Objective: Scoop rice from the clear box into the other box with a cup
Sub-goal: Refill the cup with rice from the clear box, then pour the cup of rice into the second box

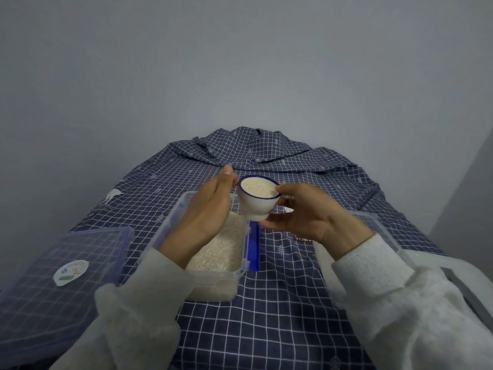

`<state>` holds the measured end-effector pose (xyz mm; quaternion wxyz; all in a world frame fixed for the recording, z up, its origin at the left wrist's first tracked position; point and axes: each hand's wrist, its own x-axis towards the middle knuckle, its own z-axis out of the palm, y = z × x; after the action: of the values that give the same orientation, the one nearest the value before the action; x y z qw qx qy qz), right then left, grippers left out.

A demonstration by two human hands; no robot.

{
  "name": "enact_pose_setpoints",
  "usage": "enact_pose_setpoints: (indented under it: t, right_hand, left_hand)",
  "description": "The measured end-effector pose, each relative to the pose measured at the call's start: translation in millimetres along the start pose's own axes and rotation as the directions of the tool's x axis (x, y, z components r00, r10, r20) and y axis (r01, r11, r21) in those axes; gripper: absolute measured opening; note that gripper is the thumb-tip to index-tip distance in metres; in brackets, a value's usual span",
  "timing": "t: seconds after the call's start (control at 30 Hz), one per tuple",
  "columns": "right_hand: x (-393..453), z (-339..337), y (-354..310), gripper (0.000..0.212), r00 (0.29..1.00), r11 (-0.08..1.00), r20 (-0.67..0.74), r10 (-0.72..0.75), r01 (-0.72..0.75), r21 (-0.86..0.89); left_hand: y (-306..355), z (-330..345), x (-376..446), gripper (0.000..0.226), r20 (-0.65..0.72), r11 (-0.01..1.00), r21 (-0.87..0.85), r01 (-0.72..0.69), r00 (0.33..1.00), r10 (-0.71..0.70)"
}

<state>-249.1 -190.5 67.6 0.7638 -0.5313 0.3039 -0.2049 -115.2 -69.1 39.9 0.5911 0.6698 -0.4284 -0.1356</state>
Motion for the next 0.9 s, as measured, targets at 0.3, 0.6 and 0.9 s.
enact_pose_setpoints:
  t: [0.3, 0.6, 0.9]
  right_hand:
    - [-30, -69, -11, 0.011, 0.987, 0.998, -0.154, -0.049, 0.055, 0.035]
    - [-59, -146, -17, 0.008, 0.948, 0.99, -0.306, -0.087, 0.118, 0.081]
    - [-69, -191, -12, 0.021, 0.9, 0.987, -0.415, -0.135, 0.157, 0.021]
  left_hand:
    - [17, 70, 0, 0.076, 0.14, 0.998, -0.048, -0.042, 0.989, 0.049]
    - [30, 142, 2, 0.083, 0.265, 0.994, -0.098, -0.051, 0.961, 0.076]
    - [28, 188, 5, 0.1, 0.311, 0.997, -0.062, -0.043, 0.949, 0.06]
